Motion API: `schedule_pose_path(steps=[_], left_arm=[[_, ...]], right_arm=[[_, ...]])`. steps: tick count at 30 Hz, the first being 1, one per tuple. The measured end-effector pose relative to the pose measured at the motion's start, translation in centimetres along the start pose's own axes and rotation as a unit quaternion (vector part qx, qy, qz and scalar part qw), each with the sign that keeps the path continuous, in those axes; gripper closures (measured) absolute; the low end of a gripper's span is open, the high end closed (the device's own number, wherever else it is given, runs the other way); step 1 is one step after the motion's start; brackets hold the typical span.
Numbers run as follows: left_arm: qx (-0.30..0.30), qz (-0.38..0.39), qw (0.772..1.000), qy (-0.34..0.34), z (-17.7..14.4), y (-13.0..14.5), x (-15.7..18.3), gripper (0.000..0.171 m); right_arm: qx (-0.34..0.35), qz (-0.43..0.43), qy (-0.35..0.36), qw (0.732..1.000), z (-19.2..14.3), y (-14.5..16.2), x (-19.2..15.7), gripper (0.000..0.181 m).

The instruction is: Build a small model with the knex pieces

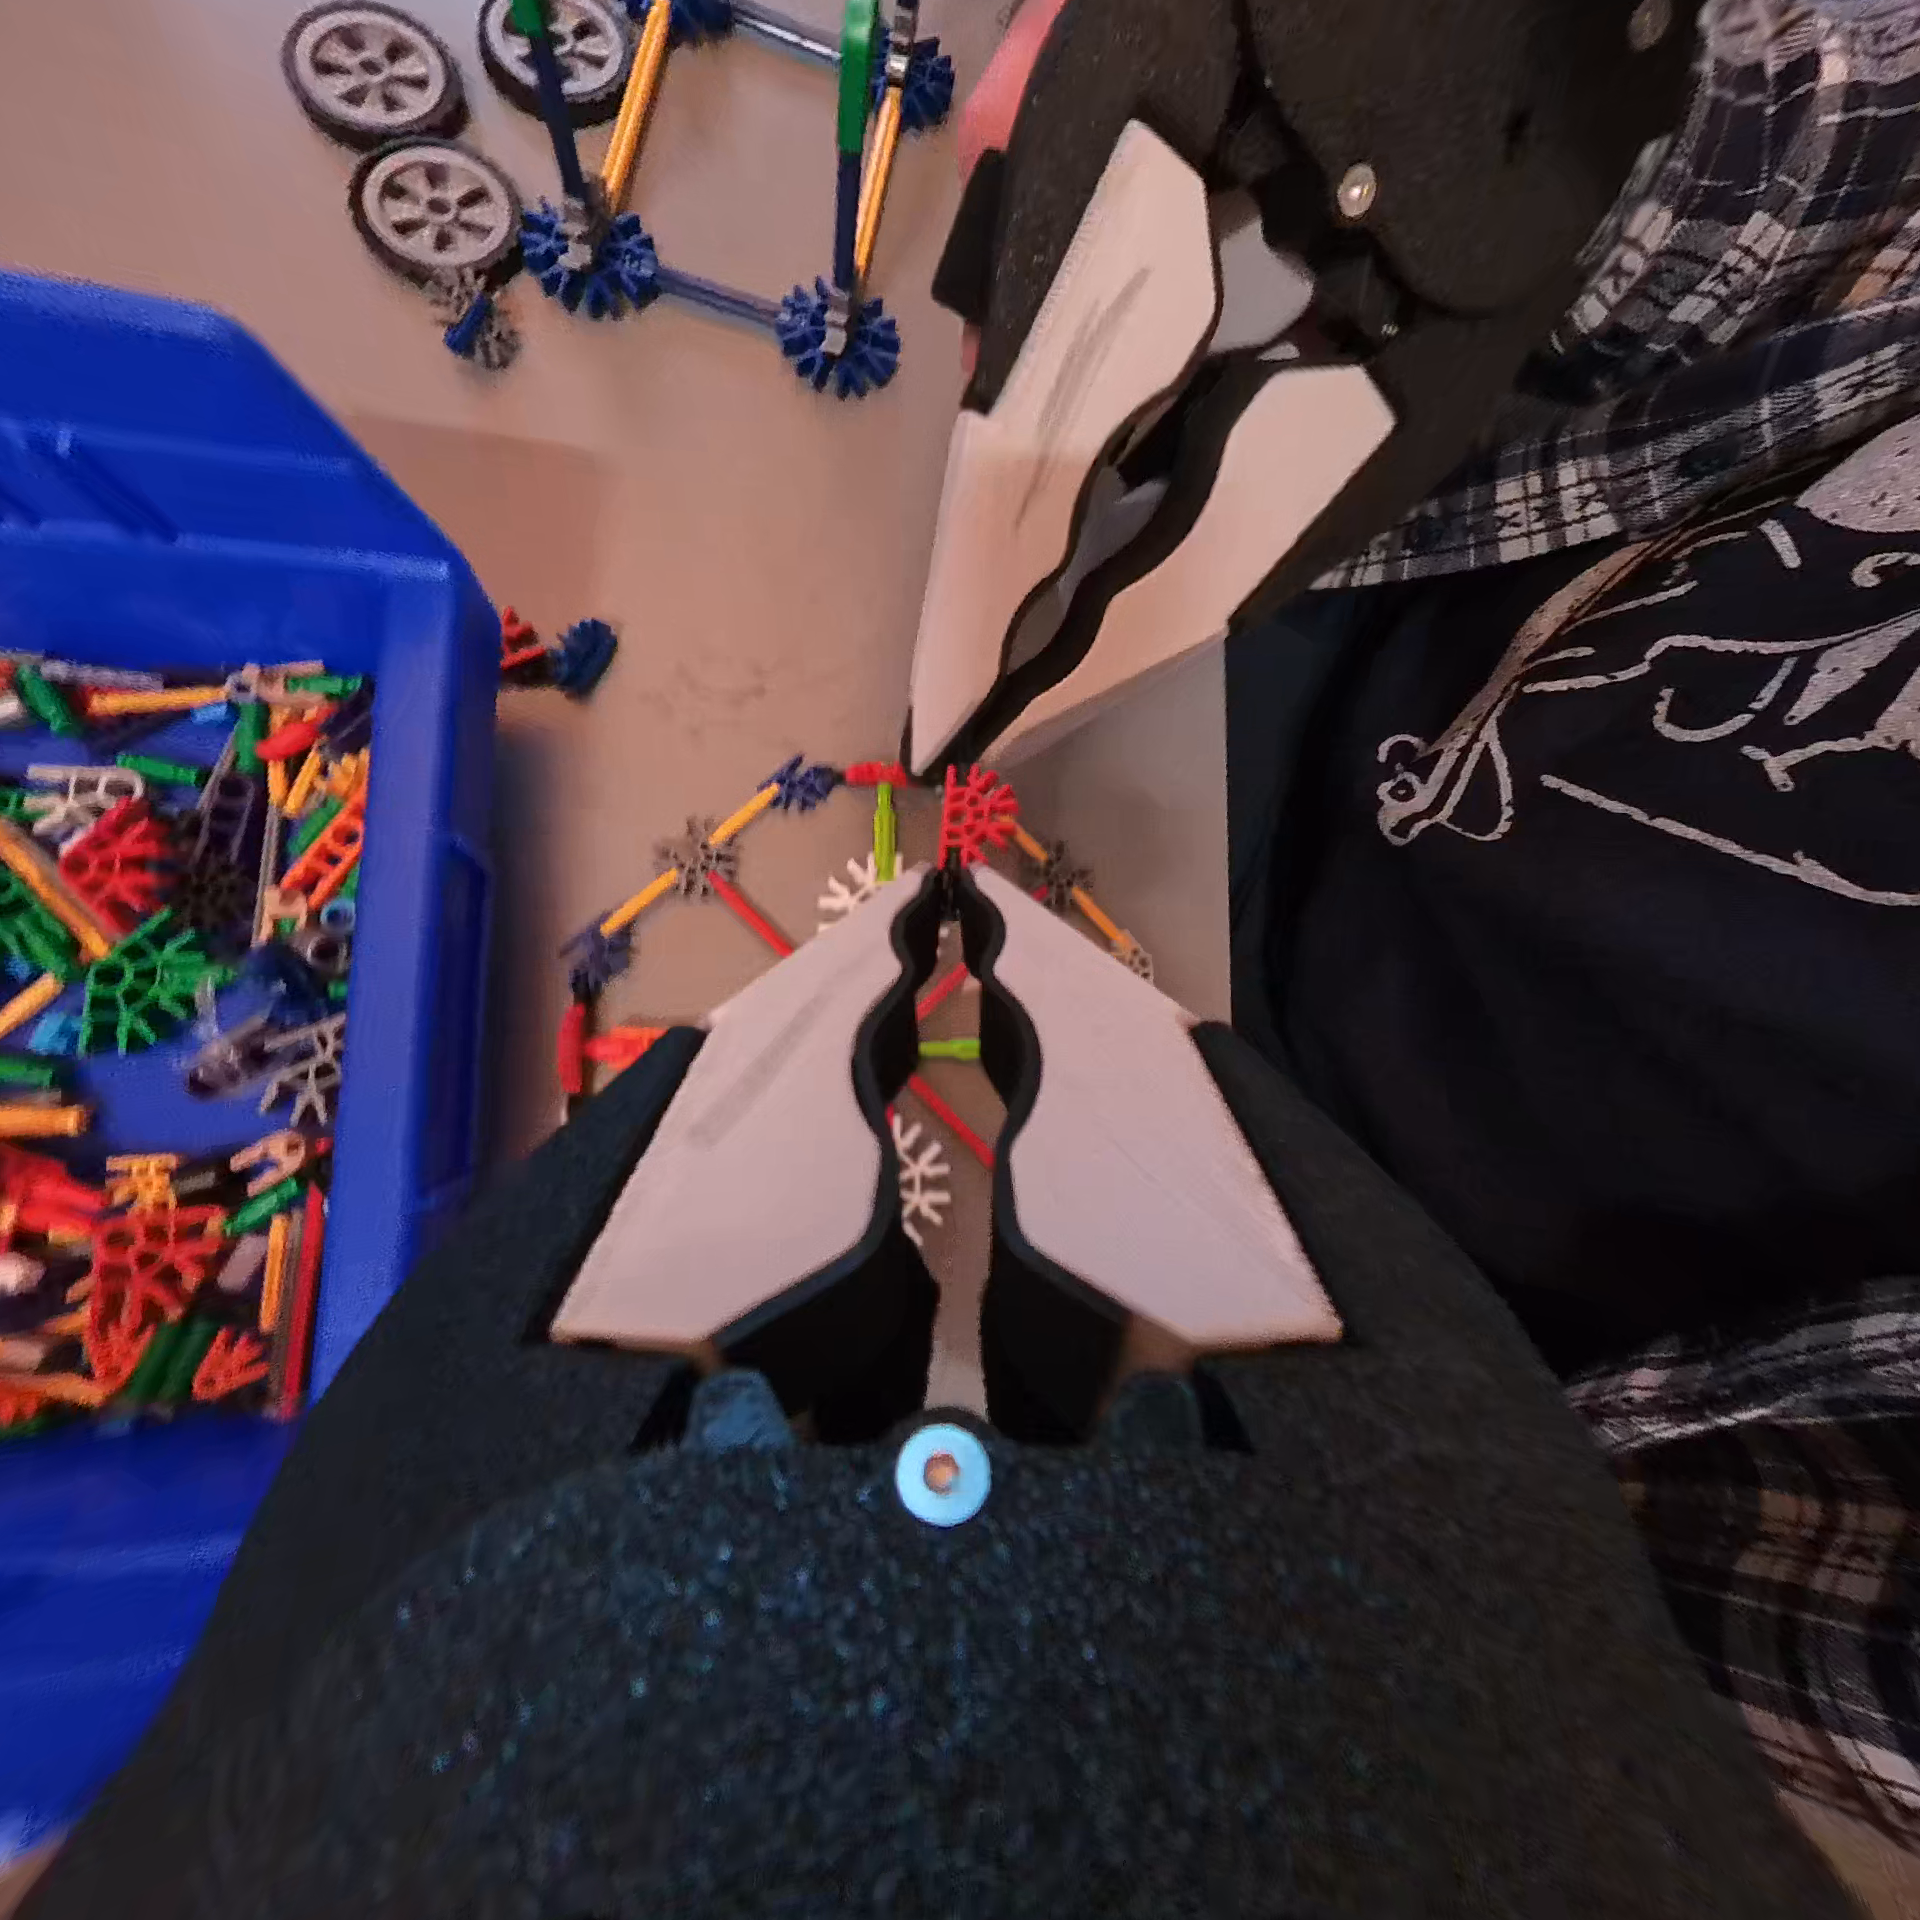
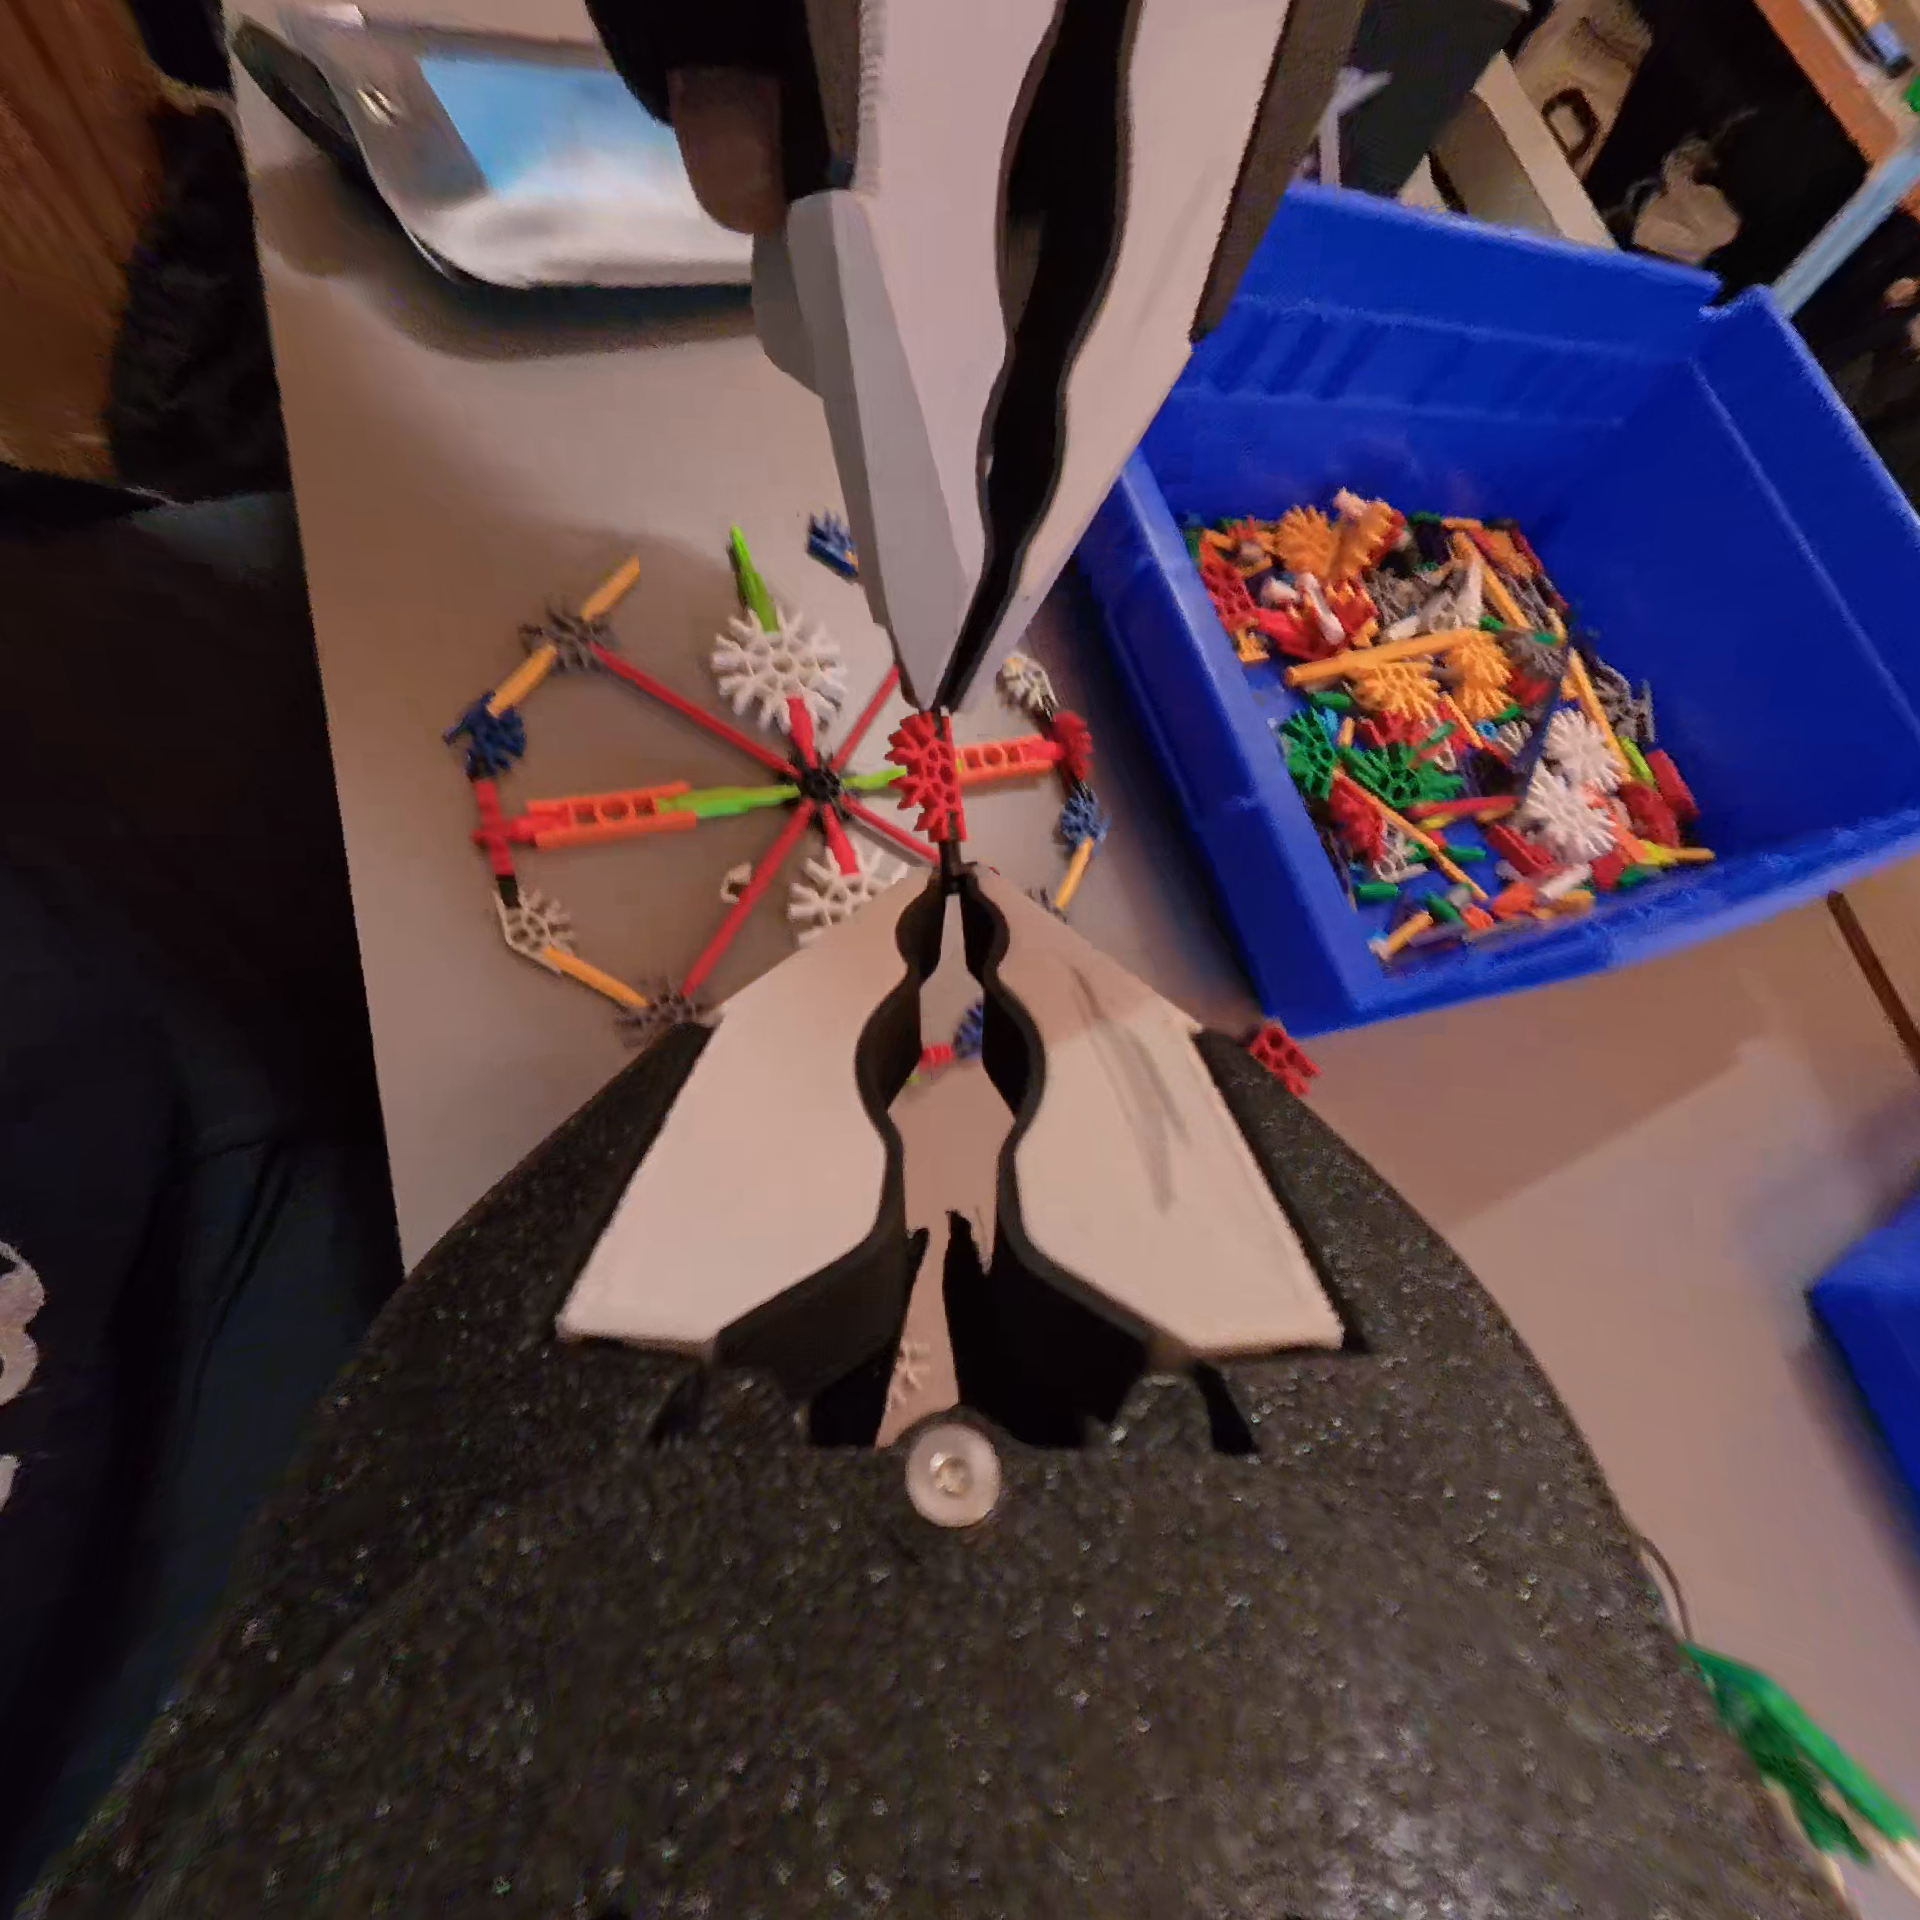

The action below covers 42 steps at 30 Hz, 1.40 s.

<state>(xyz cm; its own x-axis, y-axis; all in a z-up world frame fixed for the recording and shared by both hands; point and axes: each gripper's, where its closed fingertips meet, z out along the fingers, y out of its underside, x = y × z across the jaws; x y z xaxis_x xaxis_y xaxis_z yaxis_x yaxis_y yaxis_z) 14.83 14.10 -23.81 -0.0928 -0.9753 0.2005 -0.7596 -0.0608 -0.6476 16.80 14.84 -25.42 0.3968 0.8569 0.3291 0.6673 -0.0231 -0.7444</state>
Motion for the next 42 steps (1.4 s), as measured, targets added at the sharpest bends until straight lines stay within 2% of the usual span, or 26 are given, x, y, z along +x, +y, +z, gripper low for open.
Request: schedule_pose_path(steps=[12,16,18,21,25,30,35,42], left_arm=[[0.073,-0.082,0.993,-0.054,-4.1,4.6,-0.1,0.169],[0.089,-0.089,0.988,-0.094,-5.4,6.0,-0.6,0.161],[0.088,-0.083,0.983,-0.139,-6.2,6.9,-1.3,0.157],[0.108,-0.059,0.975,-0.183,-7.3,6.9,-1.2,0.15],[0.081,-0.018,0.967,-0.242,-7.6,7.8,-1.3,0.148],[0.045,0.019,0.961,-0.273,-6.5,8.2,-0.9,0.154],[0.022,0.011,0.957,-0.29,-5.8,9.2,-1.0,0.167],[0.01,-0.02,0.953,-0.301,-5.7,10.2,-1.5,0.169]], right_arm=[[0.032,-0.015,-0.11,0.993,4.3,-4.5,-1.5,0.179],[0.013,-0.029,-0.155,0.987,5.6,-5.4,-2.1,0.18],[0.004,-0.033,-0.174,0.984,6.3,-5.8,-2.1,0.18],[-0.017,-0.035,-0.209,0.977,7.1,-6.0,-2.1,0.18],[-0.032,-0.049,-0.248,0.967,7.8,-6.6,-2.3,0.18],[-0.073,-0.079,-0.286,0.952,8.7,-6.4,-3.1,0.18],[-0.092,-0.087,-0.318,0.94,9.4,-6.4,-3.9,0.18],[-0.097,-0.076,-0.33,0.936,10.2,-6.3,-4.0,0.179]])
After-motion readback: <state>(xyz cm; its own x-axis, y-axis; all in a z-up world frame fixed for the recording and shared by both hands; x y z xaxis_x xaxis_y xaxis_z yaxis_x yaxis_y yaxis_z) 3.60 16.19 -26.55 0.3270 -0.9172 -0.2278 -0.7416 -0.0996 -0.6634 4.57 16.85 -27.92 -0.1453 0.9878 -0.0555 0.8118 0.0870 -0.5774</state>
